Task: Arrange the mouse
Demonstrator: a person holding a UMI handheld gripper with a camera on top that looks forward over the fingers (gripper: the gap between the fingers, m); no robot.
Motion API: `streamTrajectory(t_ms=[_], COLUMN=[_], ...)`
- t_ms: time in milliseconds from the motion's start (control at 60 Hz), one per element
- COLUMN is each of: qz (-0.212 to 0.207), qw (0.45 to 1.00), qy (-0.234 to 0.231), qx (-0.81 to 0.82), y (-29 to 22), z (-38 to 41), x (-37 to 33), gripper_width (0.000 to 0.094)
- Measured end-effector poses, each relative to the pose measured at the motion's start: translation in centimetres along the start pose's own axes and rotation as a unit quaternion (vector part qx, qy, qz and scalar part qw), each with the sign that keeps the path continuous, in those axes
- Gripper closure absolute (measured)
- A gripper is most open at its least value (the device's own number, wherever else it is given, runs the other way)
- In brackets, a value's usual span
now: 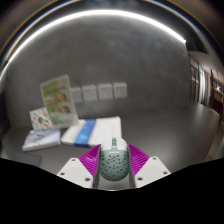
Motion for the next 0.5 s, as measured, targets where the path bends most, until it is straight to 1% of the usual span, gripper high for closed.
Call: streamTrajectory(t_ms=[117, 183, 250, 317, 433, 467, 500], qz=[-0.074, -0.089, -0.096, -0.073, 0.008, 0.023, 0.038], qw=[0.997, 0.995, 0.993, 0.993, 0.99, 0.989, 0.99], qy=[-0.014, -0.034, -0.067, -0.09, -0.13, -0.128, -0.116], qx=[-0.013, -0.01, -0.023, -0.032, -0.052, -0.065, -0.077], y=[-3.8, -4.0, -3.1, 0.1, 6.9, 9.0, 10.7], z=[12.0, 20.2, 28.7, 36.1, 44.4, 45.4, 46.0], x=[-6.0, -8.3, -9.5, -9.3, -7.9, -7.5, -7.1], gripper_width=[0.0527, 0.0529, 0.0528, 0.053, 0.0528, 0.0529, 0.0529])
Point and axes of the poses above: the point between the fingertips, and its own axes, seen from behind it with the camera up: z to the left, y down, x forward, the way the camera looks, the point moved 8 cm from there along -x, backward, against the way the camera looks, and after that the axes turned 1 degree about z, right-handed, at the moved point
